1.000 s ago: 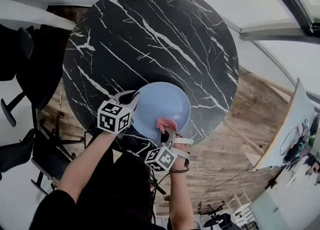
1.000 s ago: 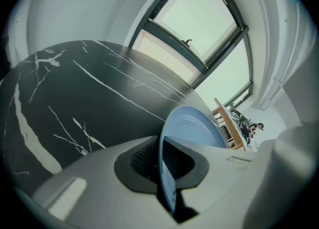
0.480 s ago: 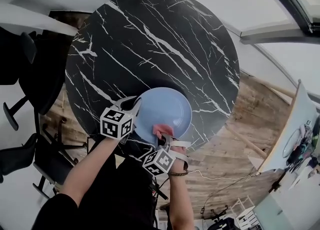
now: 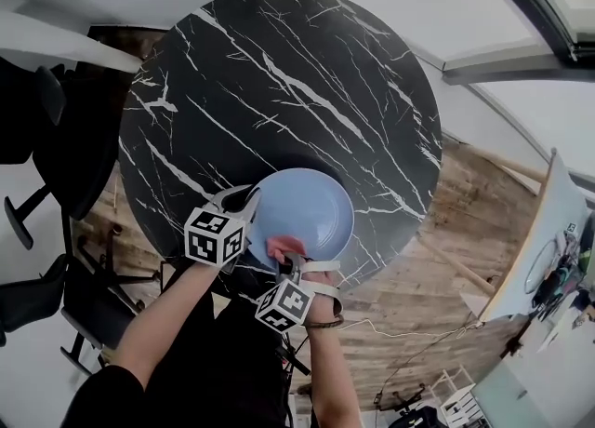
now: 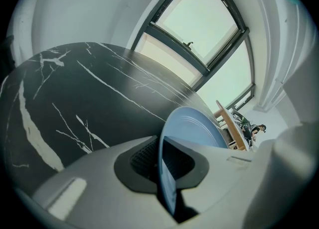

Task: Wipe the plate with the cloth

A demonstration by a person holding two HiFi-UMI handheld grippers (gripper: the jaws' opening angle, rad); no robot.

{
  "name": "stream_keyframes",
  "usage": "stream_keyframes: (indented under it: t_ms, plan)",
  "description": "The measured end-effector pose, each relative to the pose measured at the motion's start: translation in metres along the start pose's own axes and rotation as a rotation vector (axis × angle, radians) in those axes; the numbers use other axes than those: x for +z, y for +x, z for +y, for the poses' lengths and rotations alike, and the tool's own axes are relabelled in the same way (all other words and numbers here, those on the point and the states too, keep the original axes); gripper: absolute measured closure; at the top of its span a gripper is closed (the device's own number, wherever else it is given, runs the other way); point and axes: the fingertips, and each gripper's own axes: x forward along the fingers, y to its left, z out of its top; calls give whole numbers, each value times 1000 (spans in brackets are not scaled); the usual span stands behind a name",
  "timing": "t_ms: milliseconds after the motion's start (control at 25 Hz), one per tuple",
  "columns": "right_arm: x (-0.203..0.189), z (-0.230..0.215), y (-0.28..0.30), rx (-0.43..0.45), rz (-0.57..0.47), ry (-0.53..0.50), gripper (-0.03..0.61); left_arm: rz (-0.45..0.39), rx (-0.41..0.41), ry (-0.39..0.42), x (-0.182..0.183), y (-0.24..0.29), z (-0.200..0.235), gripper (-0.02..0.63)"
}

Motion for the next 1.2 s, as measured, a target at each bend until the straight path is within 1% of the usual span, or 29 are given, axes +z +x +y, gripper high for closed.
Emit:
stream_keyframes:
  t_ms: [120,240,440,560,720,880,1040,1200]
  plan:
    - [10,3,-2,-5,-23,-8,561,-3,-2,-2,-1,1,-1,586]
    - [19,1,-9,-18,-47,14,561,-5,-9,-9,-2,1,-4,591]
    - [12,0,-2,7,-23,41,563,5,-18,3,-5,2,-8,592]
    - [10,-3,0,14,-12,59,563,12,-26,23,-6,3,-10,595]
    - [10,-10,4,-18,1,54,561,24,-41,71,-6,5,-12,597]
    - [12,-17,3,-29,-30,97,561,36,-48,122,-5,6,-13,600]
    - [6,-34,-1,-75,-58,147,561,38,-53,122,-3,6,-12,601]
    - [2,-55,-4,-107,-75,188,561,46,-54,142,-2,8,-13,601]
